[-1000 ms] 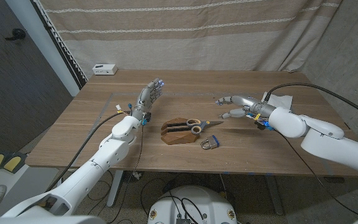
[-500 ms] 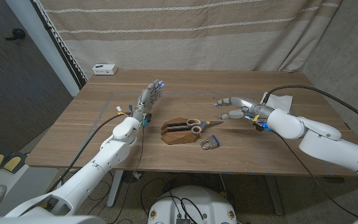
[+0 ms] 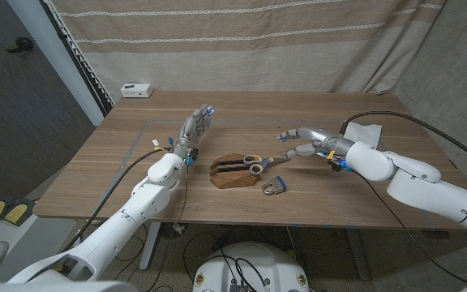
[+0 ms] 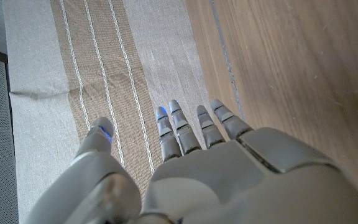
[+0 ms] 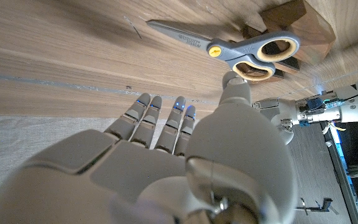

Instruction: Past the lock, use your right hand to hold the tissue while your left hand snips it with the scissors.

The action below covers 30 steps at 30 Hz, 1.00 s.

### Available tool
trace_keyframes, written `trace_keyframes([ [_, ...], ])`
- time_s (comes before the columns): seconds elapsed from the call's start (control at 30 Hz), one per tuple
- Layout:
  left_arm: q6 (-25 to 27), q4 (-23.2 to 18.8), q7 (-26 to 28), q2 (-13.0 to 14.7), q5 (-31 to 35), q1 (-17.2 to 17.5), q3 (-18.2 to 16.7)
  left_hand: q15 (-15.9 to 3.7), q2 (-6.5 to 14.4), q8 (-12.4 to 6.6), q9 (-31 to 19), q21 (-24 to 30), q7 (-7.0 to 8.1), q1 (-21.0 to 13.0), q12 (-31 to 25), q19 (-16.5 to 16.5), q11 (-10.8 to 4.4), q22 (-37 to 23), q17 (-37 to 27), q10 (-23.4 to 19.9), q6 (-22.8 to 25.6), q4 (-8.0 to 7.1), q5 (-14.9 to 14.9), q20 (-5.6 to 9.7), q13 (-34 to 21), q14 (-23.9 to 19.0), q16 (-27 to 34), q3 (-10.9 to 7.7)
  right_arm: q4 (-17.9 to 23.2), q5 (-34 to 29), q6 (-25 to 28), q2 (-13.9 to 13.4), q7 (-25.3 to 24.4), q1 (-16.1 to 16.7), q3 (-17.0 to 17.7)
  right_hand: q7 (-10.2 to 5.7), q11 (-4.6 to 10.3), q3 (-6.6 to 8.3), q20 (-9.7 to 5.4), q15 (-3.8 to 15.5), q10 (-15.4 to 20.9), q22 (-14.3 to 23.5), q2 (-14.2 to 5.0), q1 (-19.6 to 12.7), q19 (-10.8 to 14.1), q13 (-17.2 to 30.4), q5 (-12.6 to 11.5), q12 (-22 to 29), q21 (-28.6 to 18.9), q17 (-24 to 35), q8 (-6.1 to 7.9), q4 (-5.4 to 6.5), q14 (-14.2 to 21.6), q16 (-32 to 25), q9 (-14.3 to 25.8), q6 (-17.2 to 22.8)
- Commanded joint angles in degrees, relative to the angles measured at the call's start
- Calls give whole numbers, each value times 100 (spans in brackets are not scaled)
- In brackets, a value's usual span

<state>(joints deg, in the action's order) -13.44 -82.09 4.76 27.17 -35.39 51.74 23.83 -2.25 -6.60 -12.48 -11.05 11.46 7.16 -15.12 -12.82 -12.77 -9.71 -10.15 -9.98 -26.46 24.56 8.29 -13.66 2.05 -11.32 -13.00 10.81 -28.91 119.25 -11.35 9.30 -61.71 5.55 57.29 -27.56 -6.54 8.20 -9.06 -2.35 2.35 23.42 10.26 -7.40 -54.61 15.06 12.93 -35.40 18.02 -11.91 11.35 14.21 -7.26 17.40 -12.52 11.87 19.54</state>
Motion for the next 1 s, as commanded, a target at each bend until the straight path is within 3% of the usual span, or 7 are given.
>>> trace_keyframes([
  [0.03,-4,-11,-6,-4,-34,41,-19,-870,22,23,-16,-7,17,-13,-2,8,-5,-17,-26,-34,48,-5,-31,510,-15,0,-6,-27,-69,-210,-98,58,127,-117,-109,-36,30,-31,-604,997,35,26,9,-76,41,13,8,26,-8,13,-14,-16,-34,18,23,9],
  [0.4,62,-102,46,45,-23,72,-29,-871,23,25,-16,-7,21,4,-1,9,-17,-17,-27,-45,54,-14,-28,511,-15,1,-6,-24,-159,-141,-166,166,252,-175,-166,-28,51,-23,-626,1017,59,27,3,-160,43,24,13,40,-6,11,-22,-38,-28,24,24,2],
  [0.57,64,-144,101,53,-16,105,-46,-871,24,50,-16,-6,6,12,5,9,-4,-17,-27,-42,3,-17,-26,516,-15,1,-6,-25,-232,-143,-227,238,324,-242,-245,-77,129,-2,-639,1029,106,28,-19,-246,35,32,10,60,-1,11,3,-60,-24,29,24,73],
  [1.0,35,-179,135,78,-3,151,-73,-875,26,65,-17,-6,7,14,19,11,-15,-17,-26,-18,-29,-17,-26,519,-16,8,-10,-28,-341,-407,-297,356,444,-431,-426,-18,49,19,-630,1022,46,29,-38,-380,29,14,12,22,3,7,-17,-80,-30,42,18,65],
])
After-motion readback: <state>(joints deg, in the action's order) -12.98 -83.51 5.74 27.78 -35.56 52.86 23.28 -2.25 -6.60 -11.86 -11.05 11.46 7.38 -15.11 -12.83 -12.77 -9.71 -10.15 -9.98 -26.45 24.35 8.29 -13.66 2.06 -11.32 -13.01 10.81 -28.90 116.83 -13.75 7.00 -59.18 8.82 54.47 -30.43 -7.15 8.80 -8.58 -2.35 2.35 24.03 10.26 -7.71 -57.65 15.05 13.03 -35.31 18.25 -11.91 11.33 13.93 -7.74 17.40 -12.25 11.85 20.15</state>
